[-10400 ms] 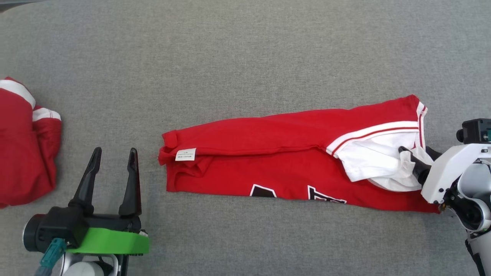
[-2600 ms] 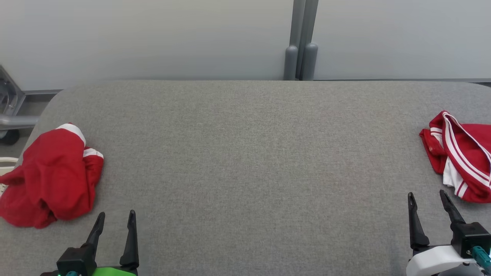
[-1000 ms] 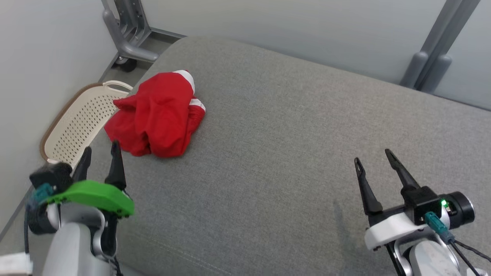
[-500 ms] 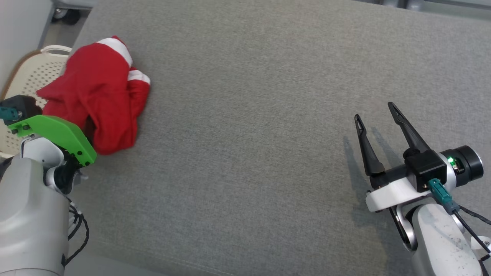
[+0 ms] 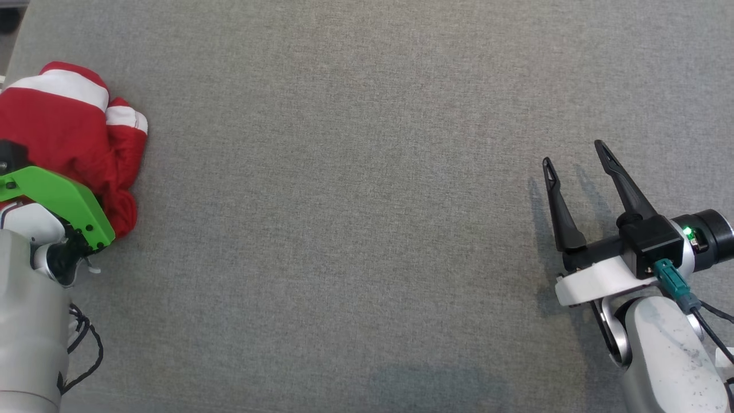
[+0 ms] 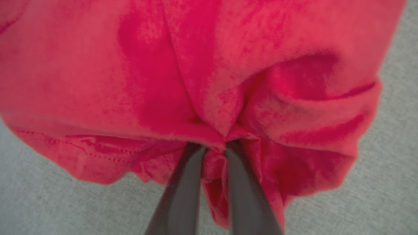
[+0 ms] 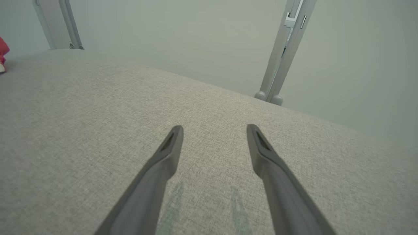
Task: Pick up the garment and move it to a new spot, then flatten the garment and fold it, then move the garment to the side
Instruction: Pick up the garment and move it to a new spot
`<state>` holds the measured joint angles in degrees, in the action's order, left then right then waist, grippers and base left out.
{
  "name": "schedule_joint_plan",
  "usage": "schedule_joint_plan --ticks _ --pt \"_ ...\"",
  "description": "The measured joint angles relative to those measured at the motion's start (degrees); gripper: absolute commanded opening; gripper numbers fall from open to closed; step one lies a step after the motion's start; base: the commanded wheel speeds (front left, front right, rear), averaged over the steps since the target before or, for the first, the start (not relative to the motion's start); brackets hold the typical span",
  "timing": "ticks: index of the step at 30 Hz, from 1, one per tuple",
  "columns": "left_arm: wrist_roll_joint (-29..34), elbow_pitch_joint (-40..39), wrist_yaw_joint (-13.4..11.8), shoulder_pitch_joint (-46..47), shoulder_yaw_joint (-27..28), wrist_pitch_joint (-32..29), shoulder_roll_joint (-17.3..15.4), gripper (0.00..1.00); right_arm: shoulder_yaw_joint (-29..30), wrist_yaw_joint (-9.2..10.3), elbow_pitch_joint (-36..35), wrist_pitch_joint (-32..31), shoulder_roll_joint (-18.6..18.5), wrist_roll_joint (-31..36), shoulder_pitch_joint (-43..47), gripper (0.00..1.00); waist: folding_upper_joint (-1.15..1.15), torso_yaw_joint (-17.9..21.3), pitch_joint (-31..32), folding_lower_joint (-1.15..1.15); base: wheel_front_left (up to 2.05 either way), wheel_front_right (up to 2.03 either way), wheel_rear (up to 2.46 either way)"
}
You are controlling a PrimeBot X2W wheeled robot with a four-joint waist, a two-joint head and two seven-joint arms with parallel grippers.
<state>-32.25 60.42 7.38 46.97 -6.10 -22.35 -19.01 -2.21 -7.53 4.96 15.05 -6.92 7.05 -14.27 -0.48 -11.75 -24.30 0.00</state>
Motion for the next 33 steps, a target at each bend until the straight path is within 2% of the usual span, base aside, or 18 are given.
schedule_joint_plan --ticks 3,7,11,17,23,27,30,33 --pt "-0.77 -2.50 -0.26 -0.07 -2.82 0.92 -0.29 0.00 0.05 0.00 0.24 0.00 0.82 -0.41 -0.02 1.00 0.00 0.12 0.61 0.00 0.00 0.00 0.00" --pt "-3.03 -9.14 0.09 -0.05 -9.00 1.72 1.26 0.00 0.63 0.00 0.89 0.00 1.59 -0.89 0.04 1.00 0.00 -0.09 2.28 0.00 0.00 0.00 0.00" --pt "-5.57 -16.42 0.14 -0.02 -13.55 2.79 -0.29 0.00 1.13 0.00 0.91 0.00 2.80 -1.94 0.05 1.00 0.00 -0.01 4.40 0.00 0.00 0.00 0.00" --pt "-10.83 -31.19 0.15 -0.96 -20.80 2.93 0.67 0.00 2.02 0.00 0.74 0.00 3.89 -3.01 1.13 1.00 0.00 2.19 7.68 0.00 0.00 0.00 0.00" --pt "-14.63 -42.88 0.15 -4.27 -24.61 2.30 4.50 0.00 2.86 0.00 0.54 0.00 4.04 -4.33 2.38 1.00 0.00 5.90 9.26 0.00 0.00 0.00 0.00" --pt "-17.64 -48.58 -0.43 -7.29 -26.02 2.80 9.79 0.00 3.27 0.00 0.30 0.00 4.05 -6.10 2.85 1.00 0.00 8.99 10.01 0.00 0.00 0.00 0.00" --pt "-17.97 -51.55 -0.83 -9.33 -28.35 3.94 12.99 0.00 4.23 0.00 0.13 0.00 4.04 -6.67 3.73 1.00 0.00 11.50 10.42 0.00 0.00 0.00 0.00" --pt "-19.04 -51.28 -1.15 -12.38 -30.11 5.72 14.66 0.00 5.03 0.00 -0.11 0.00 4.04 -7.08 4.37 1.00 0.00 13.98 10.69 0.00 0.00 0.00 0.00"
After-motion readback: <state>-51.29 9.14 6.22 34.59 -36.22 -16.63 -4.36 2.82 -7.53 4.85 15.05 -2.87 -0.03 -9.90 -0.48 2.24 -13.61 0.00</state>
